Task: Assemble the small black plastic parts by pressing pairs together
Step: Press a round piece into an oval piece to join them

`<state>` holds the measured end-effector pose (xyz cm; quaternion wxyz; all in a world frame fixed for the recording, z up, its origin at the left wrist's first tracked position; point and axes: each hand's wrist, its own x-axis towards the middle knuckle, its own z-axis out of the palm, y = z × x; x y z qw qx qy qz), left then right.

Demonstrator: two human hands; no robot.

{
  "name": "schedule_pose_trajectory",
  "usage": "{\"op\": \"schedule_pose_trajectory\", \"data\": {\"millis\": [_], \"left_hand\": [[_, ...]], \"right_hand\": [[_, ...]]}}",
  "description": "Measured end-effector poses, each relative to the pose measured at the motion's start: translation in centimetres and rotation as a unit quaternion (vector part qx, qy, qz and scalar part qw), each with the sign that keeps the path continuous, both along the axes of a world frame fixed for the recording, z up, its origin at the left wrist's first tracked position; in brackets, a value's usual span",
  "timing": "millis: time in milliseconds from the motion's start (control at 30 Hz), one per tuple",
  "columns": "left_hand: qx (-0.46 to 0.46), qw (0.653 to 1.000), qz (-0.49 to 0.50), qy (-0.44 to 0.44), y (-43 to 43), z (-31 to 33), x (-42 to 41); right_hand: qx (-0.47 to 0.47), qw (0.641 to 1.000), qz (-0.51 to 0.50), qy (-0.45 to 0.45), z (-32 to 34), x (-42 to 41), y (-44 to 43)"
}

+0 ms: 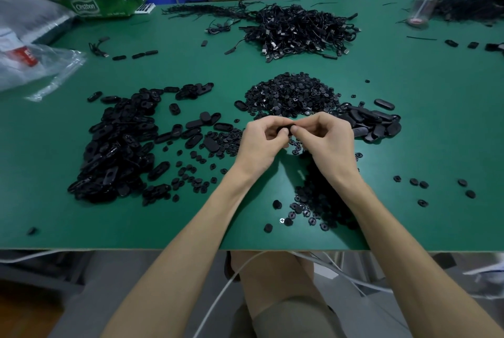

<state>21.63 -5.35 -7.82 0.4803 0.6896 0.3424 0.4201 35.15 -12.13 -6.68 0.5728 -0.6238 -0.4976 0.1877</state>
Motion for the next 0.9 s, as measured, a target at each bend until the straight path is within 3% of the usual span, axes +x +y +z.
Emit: {"op": "schedule_pose_trajectory", "data": {"millis": [600, 800, 900], "left_hand": [[0.002, 1.000, 0.021, -0.021, -0.3, 0.5, -0.3], [0.075, 0.989, 0.117, 0.056, -0.2, 2.3, -1.0], [0.098, 0.964, 0.143, 0.199, 1.1, 3.9, -3.2]], "right_hand": [[0.005, 1.000, 0.007, 0.015, 0.1, 0.0, 0.2], [0.020, 0.989, -0.101, 0.101, 0.0, 1.4, 0.5], [0.005, 0.975, -0.164, 0.147, -0.1, 2.0, 0.6]]}}
